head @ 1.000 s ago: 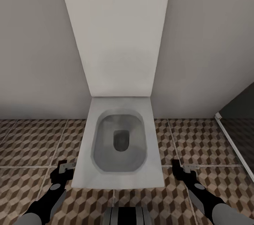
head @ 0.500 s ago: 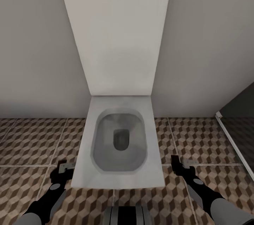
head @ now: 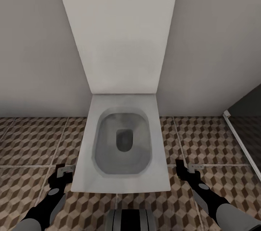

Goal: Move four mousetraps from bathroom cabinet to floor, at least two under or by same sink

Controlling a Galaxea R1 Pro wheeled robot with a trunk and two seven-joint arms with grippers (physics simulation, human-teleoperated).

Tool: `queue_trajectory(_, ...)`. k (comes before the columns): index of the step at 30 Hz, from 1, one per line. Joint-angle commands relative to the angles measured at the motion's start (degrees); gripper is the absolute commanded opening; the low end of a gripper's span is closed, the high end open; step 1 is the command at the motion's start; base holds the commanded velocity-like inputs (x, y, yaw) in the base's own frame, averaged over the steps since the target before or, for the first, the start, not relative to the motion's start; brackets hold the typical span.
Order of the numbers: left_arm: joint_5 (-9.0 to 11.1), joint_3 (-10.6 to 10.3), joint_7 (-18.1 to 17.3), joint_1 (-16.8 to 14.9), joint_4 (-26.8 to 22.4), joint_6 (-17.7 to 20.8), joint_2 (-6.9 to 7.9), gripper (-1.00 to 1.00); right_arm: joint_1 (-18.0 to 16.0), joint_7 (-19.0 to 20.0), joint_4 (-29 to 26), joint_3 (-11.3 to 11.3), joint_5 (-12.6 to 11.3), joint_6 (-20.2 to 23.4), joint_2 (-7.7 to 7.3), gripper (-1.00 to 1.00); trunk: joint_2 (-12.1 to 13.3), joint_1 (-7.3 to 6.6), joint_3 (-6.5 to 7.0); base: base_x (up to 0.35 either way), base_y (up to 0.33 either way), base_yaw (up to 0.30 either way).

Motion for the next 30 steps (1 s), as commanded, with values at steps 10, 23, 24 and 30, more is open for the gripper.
queue_trajectory(10,0.4,-0.1,0.4,0.0,0.0,-0.4,-0.02,-1.0,0.0,-0.3,0.0,0.5,-0.5,-0.2,-0.03,-1.0,0.0,-0.01,-0.03,0.0,0.0,0.0)
queue_trajectory(23,0.4,-0.1,0.4,0.0,0.0,-0.4,-0.12,-1.0,0.0,-0.3,0.0,0.6,-0.5,-0.2,-0.03,-1.0,0.0,-0.01,-0.03,0.0,0.0,0.0)
queue_trajectory(24,0.4,-0.1,0.4,0.0,0.0,-0.4,-0.13,-1.0,0.0,-0.3,0.0,0.6,-0.5,-0.2,-0.03,-1.0,0.0,-0.01,-0.03,0.0,0.0,0.0)
queue_trajectory(30,0.4,-0.1,0.4,0.0,0.0,-0.4,-0.14,-1.0,0.0,-0.3,0.1,0.6,-0.5,-0.2,-0.03,-1.0,-0.1,0.07,-0.7,0.0,0.0,0.0)
